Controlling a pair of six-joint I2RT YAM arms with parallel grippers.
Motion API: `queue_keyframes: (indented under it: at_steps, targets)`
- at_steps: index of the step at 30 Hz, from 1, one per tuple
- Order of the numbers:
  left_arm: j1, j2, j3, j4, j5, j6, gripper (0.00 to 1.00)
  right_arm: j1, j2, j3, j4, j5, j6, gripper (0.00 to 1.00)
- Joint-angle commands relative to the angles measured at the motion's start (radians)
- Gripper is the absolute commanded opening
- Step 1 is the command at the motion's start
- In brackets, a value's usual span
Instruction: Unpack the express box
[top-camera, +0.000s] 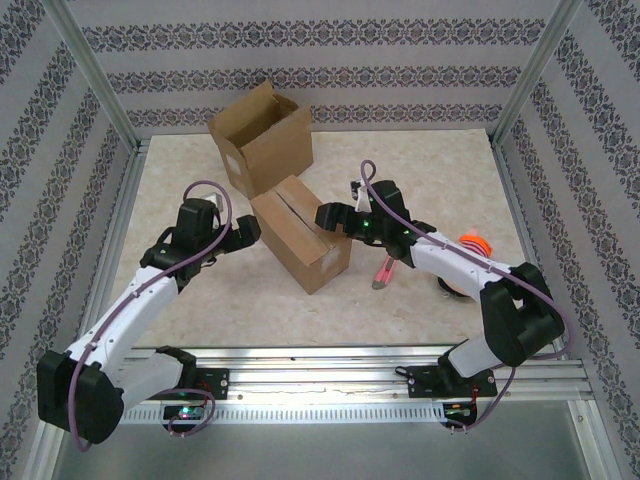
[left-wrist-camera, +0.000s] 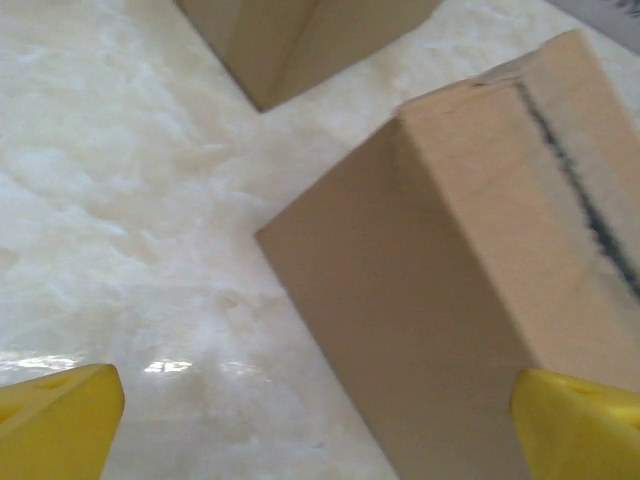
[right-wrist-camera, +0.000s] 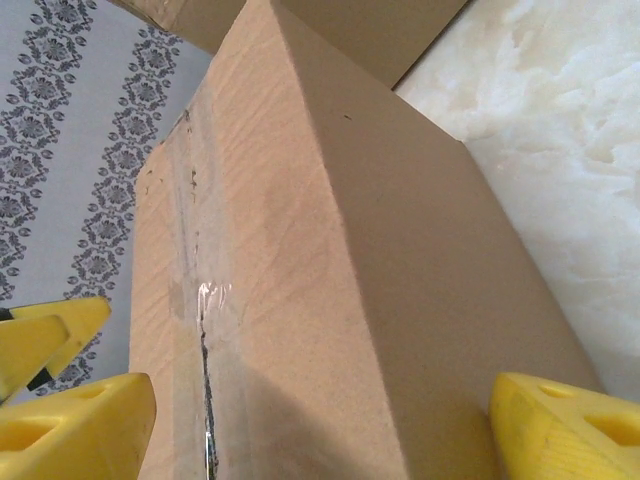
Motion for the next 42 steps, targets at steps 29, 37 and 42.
queue_keyframes:
  at_steps: [29,37,42]
  targets:
    - [0.043,0.407,0.075,0.421,0.216,-0.146,1.0,0.057,-0.007,-0.006,-0.038,0.008,-0.016,0.84]
    - [0.046,0.422,0.018,0.429,0.222,-0.14,1.0,0.06,-0.023,0.056,-0.168,0.052,-0.099,0.86]
    - [0.045,0.429,-0.006,0.439,0.228,-0.141,1.0,0.079,-0.017,0.127,-0.293,0.107,-0.181,0.89]
